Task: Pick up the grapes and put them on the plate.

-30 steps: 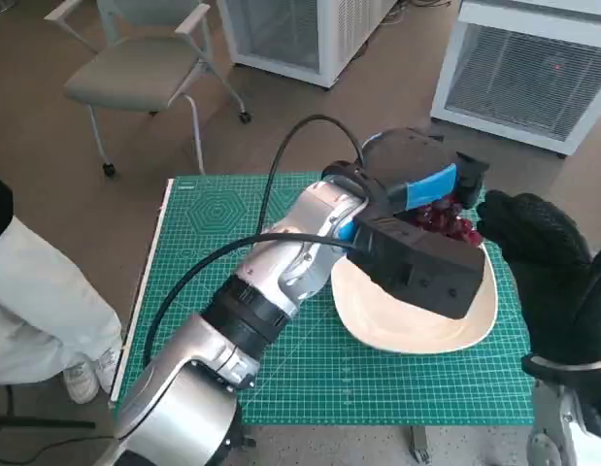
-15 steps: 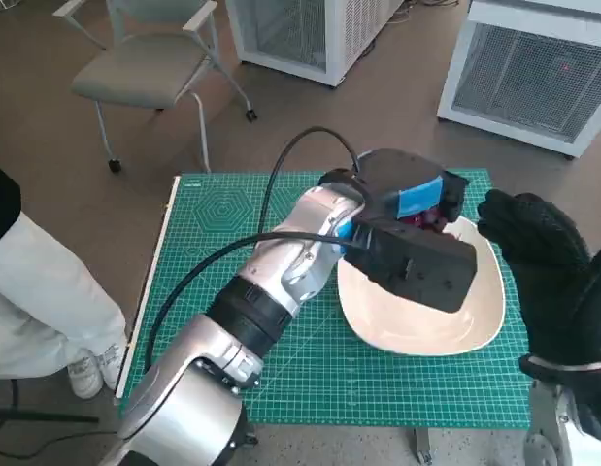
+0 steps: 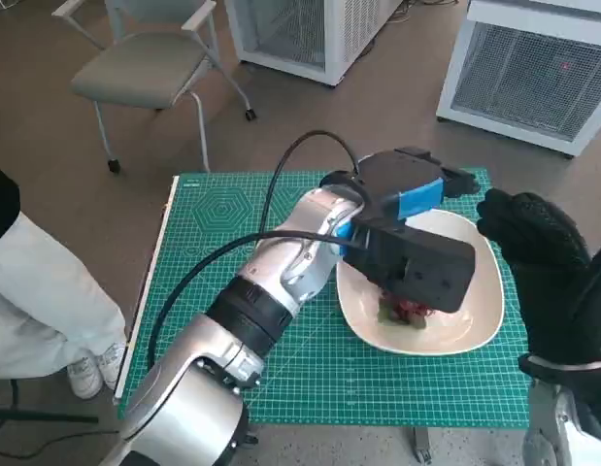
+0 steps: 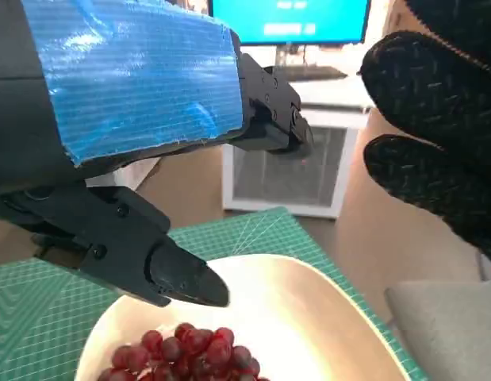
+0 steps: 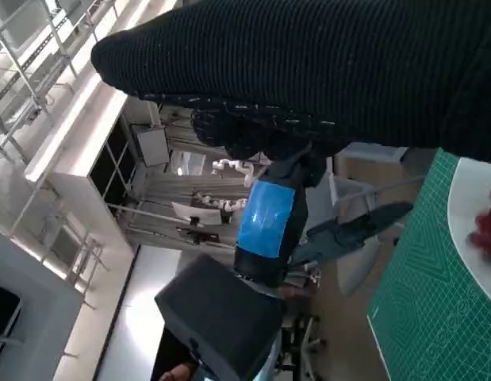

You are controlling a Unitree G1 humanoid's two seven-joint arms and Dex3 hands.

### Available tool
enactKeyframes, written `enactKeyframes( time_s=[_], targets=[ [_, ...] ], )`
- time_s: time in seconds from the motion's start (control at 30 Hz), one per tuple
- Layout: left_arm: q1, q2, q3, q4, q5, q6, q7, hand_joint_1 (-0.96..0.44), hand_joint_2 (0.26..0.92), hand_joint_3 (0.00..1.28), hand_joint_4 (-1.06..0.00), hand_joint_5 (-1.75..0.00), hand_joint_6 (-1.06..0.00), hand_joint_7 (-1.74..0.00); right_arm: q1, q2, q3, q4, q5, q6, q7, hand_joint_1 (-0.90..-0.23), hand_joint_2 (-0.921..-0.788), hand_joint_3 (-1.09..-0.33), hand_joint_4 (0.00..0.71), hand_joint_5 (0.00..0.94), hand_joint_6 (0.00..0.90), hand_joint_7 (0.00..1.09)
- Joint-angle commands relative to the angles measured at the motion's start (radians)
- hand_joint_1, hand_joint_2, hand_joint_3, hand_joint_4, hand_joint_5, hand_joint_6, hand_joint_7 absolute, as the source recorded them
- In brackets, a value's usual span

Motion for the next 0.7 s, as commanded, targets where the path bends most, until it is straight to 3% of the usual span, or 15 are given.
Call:
enactKeyframes(
  time_s=[0.03,0.33,0.5,0.7],
  targets=[
    [0.041,0.019,0.025,-0.006,-0.025,-0.024,0.042,-0.33,0.817,0.0,-0.07,0.0,-0.28,-0.02,0.025,0.0,0.005,0.002,0.006,0.015,0.007,-0.326,-0.921,-0.591,0.413,0.855,0.27,1.01],
    [0.165,0.093,0.118,-0.092,-0.106,-0.129,0.111,-0.26,0.824,0.01,-0.09,-0.01,-0.29,-0.01,0.032,-0.002,0.009,-0.009,0.01,0.025,0.009,-0.33,-0.921,-0.59,0.411,0.858,0.269,1.01],
    [0.252,0.128,0.212,-0.142,-0.228,-0.212,0.074,-0.27,0.839,0.01,-0.12,-0.02,-0.31,-0.02,0.035,-0.002,0.01,-0.018,0.012,0.033,0.008,-0.33,-0.921,-0.59,0.41,0.859,0.268,1.01],
    [0.405,0.149,0.361,-0.219,-0.461,-0.295,-0.037,-0.28,0.843,0.01,-0.17,-0.02,-0.35,-0.03,0.033,-0.003,0.012,-0.025,0.012,0.043,0.006,-0.33,-0.921,-0.59,0.409,0.86,0.267,1.01]
  ],
)
